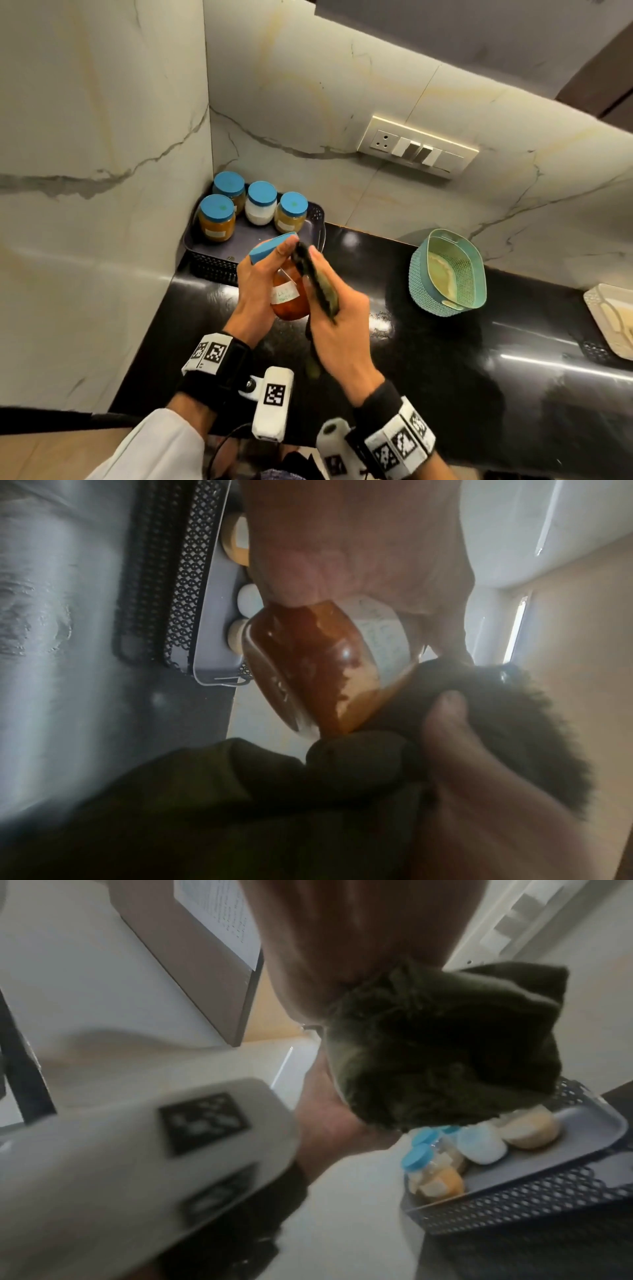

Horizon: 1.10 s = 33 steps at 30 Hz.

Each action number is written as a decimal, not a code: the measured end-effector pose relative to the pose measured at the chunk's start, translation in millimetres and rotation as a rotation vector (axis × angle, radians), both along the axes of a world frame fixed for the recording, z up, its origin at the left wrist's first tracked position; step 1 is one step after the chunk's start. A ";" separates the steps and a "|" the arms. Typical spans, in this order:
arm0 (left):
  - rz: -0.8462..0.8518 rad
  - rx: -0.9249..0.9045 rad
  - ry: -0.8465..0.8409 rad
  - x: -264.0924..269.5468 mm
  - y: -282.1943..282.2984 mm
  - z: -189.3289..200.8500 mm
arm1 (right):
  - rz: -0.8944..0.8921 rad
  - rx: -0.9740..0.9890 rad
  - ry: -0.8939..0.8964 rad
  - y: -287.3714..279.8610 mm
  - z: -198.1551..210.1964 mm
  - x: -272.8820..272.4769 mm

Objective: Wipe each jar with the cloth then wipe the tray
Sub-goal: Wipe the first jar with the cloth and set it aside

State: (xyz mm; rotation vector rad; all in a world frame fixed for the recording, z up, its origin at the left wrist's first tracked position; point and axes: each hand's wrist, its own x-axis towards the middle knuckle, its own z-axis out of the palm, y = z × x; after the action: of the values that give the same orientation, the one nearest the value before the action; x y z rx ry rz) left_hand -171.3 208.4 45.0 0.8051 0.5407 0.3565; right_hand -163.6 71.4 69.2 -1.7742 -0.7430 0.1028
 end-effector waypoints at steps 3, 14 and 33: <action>-0.002 -0.009 0.023 -2.7 -6.7 0.2 | -0.091 -0.007 0.076 8.1 0.7 28.5; 0.073 -0.054 0.147 9.1 -0.1 8.1 | -0.062 0.028 0.110 24.8 -0.2 36.3; 0.083 -0.045 0.156 15.0 4.4 25.7 | -0.039 -0.015 -0.029 26.5 7.3 38.7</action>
State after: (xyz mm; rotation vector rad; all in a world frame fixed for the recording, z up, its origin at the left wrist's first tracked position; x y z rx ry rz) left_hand -156.2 212.7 70.7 0.7724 0.7268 0.3586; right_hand -125.0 97.9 76.4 -1.8072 -0.7296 0.0572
